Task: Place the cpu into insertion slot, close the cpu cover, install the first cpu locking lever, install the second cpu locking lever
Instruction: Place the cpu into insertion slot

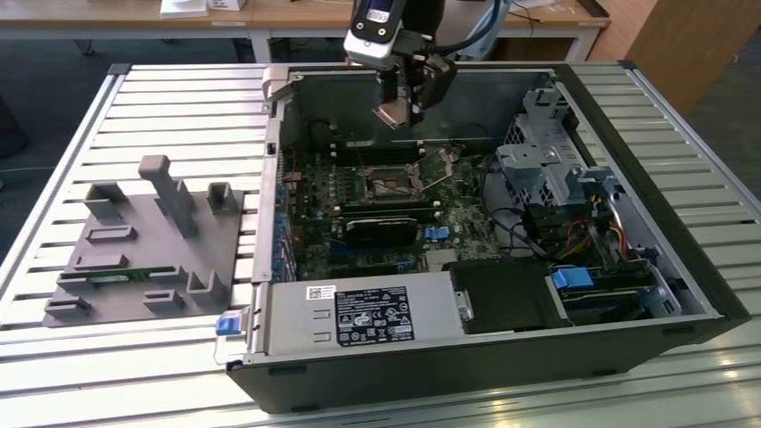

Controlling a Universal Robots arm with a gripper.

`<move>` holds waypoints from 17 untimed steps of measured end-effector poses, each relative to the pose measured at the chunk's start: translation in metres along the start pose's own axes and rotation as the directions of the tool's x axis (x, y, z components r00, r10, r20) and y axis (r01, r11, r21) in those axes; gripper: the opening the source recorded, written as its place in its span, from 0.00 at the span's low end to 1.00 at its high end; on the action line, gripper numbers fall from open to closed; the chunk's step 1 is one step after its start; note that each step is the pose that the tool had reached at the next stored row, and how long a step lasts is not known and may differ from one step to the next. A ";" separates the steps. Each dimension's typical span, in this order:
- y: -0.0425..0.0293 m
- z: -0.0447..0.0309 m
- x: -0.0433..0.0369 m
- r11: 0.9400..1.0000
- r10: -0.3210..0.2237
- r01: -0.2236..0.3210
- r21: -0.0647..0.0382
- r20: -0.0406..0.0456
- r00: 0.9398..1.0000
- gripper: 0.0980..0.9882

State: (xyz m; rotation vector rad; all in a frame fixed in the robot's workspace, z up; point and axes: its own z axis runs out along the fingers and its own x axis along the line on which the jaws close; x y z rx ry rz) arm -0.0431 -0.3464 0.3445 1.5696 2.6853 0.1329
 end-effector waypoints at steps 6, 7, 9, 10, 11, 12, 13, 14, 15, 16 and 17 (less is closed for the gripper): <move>0.0002 0.0007 0.0005 0.999 0.035 -0.035 -0.001 0.003 0.999 0.49; 0.0002 0.0008 0.0005 0.999 0.040 -0.040 -0.001 0.004 0.999 0.49; 0.0002 0.0010 0.0005 0.999 0.051 -0.051 -0.001 0.004 0.999 0.49; 0.0002 0.0011 0.0005 0.998 0.056 -0.056 -0.001 0.005 0.998 0.49; 0.0001 0.0012 0.0005 0.998 0.060 -0.060 -0.001 0.005 0.998 0.49; 0.0001 0.0013 0.0005 0.998 0.064 -0.064 -0.001 0.006 0.998 0.49; 0.0002 0.0014 0.0005 0.998 0.068 -0.068 -0.002 0.006 0.998 0.49; 0.0002 0.0015 0.0006 0.997 0.073 -0.073 -0.002 0.006 0.997 0.49; 0.0003 0.0017 0.0009 0.997 0.079 -0.079 -0.002 0.007 0.997 0.49; 0.0004 0.0019 0.0011 0.996 0.086 -0.086 -0.002 0.008 0.996 0.49; 0.0004 0.0021 0.0011 0.996 0.091 -0.091 -0.002 0.008 0.996 0.49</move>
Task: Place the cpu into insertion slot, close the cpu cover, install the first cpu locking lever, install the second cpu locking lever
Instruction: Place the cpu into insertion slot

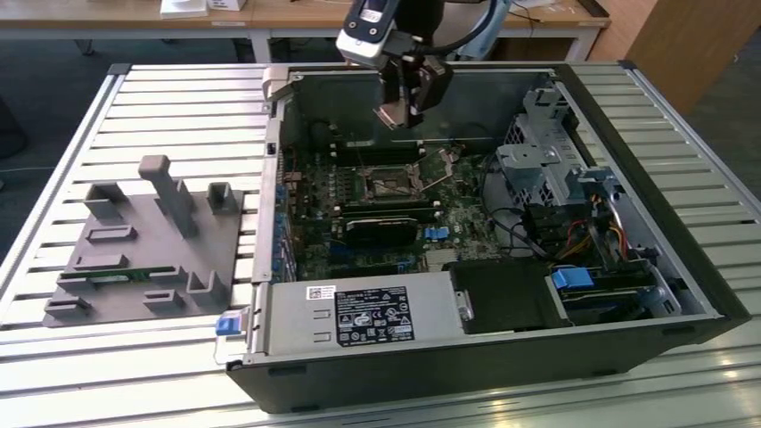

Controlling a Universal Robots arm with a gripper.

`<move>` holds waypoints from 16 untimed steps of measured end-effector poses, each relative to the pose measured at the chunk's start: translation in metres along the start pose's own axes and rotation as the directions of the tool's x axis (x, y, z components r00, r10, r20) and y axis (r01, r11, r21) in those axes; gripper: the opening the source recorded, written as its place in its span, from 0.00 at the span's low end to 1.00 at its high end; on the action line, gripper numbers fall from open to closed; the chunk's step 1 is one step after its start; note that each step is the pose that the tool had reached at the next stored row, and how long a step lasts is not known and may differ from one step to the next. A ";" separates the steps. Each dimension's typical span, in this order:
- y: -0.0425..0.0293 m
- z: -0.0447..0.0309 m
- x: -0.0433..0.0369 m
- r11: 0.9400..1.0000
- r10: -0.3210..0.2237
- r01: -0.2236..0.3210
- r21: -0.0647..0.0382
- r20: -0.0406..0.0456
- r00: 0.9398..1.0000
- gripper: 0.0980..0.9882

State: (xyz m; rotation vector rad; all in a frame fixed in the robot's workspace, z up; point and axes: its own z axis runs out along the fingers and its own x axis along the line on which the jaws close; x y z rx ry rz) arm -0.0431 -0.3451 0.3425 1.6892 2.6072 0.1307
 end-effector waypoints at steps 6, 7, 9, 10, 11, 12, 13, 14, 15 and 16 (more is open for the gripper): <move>0.0000 0.0010 0.0002 1.000 0.030 -0.030 -0.001 0.003 1.000 0.49; 0.0000 0.0012 0.0002 0.999 0.035 -0.035 -0.001 0.003 0.999 0.49; 0.0000 0.0015 0.0003 0.999 0.045 -0.045 -0.001 0.004 0.999 0.49; 0.0000 0.0016 0.0004 0.999 0.050 -0.050 -0.001 0.004 0.999 0.49; 0.0001 0.0018 0.0005 0.999 0.055 -0.055 -0.001 0.005 0.998 0.49; 0.0001 0.0019 0.0006 0.998 0.060 -0.060 -0.001 0.005 0.998 0.49; 0.0002 0.0021 0.0007 0.998 0.065 -0.065 -0.001 0.006 0.998 0.49; 0.0002 0.0023 0.0009 0.998 0.070 -0.070 -0.002 0.006 0.998 0.49; 0.0002 0.0024 0.0010 0.997 0.074 -0.074 -0.002 0.007 0.997 0.49; 0.0003 0.0025 0.0011 0.997 0.079 -0.079 -0.002 0.007 0.997 0.49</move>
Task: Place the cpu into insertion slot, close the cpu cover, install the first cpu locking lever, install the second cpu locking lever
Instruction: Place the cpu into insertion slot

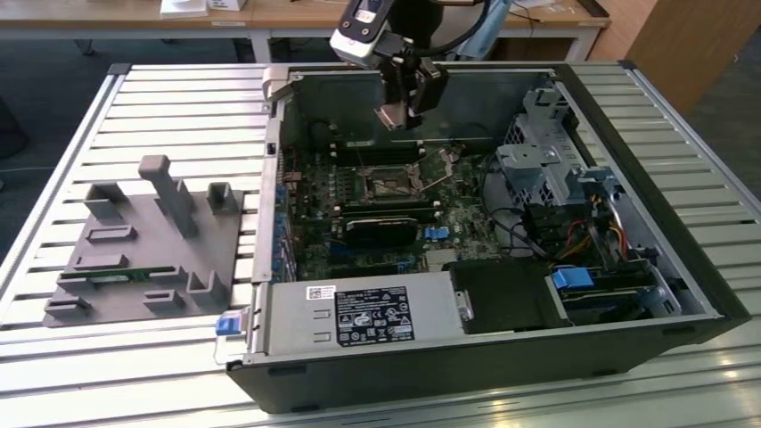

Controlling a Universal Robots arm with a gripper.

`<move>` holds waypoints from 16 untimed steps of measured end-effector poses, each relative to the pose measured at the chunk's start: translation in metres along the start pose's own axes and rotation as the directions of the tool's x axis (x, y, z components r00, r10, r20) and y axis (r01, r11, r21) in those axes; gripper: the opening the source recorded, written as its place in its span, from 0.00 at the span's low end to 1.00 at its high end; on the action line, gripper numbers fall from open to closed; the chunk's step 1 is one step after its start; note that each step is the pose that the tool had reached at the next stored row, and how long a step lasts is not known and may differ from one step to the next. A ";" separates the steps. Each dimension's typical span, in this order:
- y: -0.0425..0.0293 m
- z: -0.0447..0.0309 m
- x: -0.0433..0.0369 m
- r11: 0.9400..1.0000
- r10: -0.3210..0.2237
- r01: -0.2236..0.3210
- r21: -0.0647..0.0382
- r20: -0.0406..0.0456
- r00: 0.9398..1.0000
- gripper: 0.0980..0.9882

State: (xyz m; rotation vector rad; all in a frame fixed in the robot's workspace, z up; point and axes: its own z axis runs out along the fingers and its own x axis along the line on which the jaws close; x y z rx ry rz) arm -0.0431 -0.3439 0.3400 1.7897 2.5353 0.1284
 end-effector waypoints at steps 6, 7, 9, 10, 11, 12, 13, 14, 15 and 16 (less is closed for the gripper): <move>0.0002 0.0009 0.0007 1.000 0.030 -0.030 -0.001 0.003 1.000 0.49; 0.0002 0.0010 0.0008 0.999 0.035 -0.035 -0.001 0.003 0.999 0.49; 0.0002 0.0013 0.0010 0.999 0.045 -0.045 -0.001 0.004 0.999 0.49; 0.0003 0.0015 0.0011 0.999 0.050 -0.050 -0.001 0.004 0.999 0.49; 0.0003 0.0016 0.0011 0.998 0.055 -0.055 -0.001 0.005 0.998 0.49; 0.0003 0.0017 0.0012 0.998 0.060 -0.060 -0.001 0.005 0.998 0.49; 0.0003 0.0020 0.0013 0.998 0.065 -0.065 -0.001 0.006 0.998 0.49; 0.0003 0.0022 0.0013 0.998 0.071 -0.071 -0.002 0.006 0.997 0.49; 0.0003 0.0023 0.0013 0.997 0.077 -0.077 -0.002 0.007 0.997 0.49; 0.0003 0.0026 0.0013 0.996 0.084 -0.084 -0.002 0.007 0.996 0.49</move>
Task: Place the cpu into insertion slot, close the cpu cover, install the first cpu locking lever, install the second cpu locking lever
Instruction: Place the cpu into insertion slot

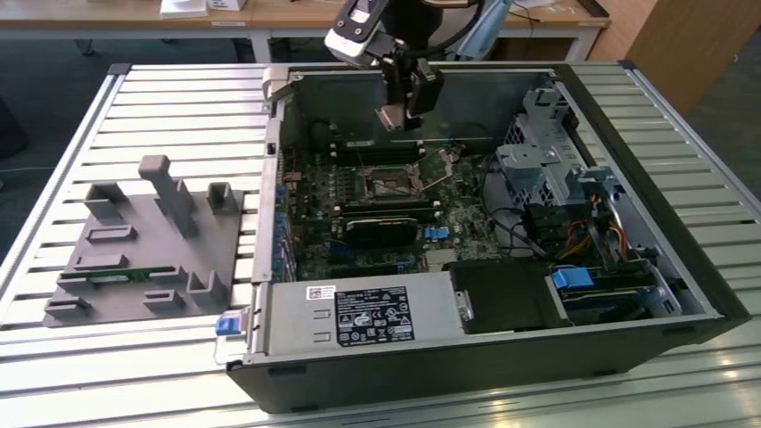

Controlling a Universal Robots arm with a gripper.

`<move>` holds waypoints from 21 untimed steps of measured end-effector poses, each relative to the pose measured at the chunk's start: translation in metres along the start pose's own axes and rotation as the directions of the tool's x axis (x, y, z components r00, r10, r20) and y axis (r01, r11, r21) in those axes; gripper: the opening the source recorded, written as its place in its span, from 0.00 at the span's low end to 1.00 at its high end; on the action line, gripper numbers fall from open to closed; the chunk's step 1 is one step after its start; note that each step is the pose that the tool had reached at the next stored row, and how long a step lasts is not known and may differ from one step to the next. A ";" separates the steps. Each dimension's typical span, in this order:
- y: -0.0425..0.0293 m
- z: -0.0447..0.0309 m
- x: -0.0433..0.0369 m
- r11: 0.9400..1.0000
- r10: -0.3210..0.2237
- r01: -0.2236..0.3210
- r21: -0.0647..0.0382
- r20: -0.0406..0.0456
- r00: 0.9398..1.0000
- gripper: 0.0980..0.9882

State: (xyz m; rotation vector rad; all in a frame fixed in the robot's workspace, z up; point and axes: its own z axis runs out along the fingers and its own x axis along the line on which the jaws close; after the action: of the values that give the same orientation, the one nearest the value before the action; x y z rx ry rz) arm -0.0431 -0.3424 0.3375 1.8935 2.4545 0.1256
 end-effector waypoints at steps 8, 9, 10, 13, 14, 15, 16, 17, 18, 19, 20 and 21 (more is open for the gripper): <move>-0.0010 0.0033 0.0002 0.994 0.110 -0.110 -0.003 0.009 0.994 0.49; -0.0011 0.0038 0.0002 0.992 0.124 -0.124 -0.003 0.011 0.992 0.49; -0.0011 0.0045 0.0002 0.990 0.139 -0.139 -0.003 0.012 0.990 0.49; -0.0012 0.0064 0.0007 0.985 0.171 -0.171 -0.005 0.015 0.985 0.49; -0.0012 0.0071 0.0011 0.985 0.175 -0.175 -0.005 0.015 0.984 0.49; -0.0011 0.0078 0.0014 0.984 0.178 -0.178 -0.005 0.015 0.984 0.49; -0.0011 0.0085 0.0015 0.984 0.179 -0.179 -0.005 0.015 0.984 0.49; -0.0011 0.0089 0.0015 0.984 0.180 -0.179 -0.005 0.015 0.984 0.49; -0.0011 0.0093 0.0016 0.984 0.180 -0.180 -0.005 0.015 0.984 0.49; -0.0012 0.0095 0.0015 0.984 0.180 -0.180 -0.005 0.016 0.984 0.49; -0.0012 0.0098 0.0015 0.984 0.180 -0.180 -0.005 0.016 0.984 0.49; -0.0012 0.0101 0.0015 0.984 0.180 -0.180 -0.005 0.016 0.984 0.49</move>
State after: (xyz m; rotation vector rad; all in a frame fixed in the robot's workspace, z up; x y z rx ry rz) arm -0.0439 -0.3408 0.3274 2.1035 2.2675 0.1195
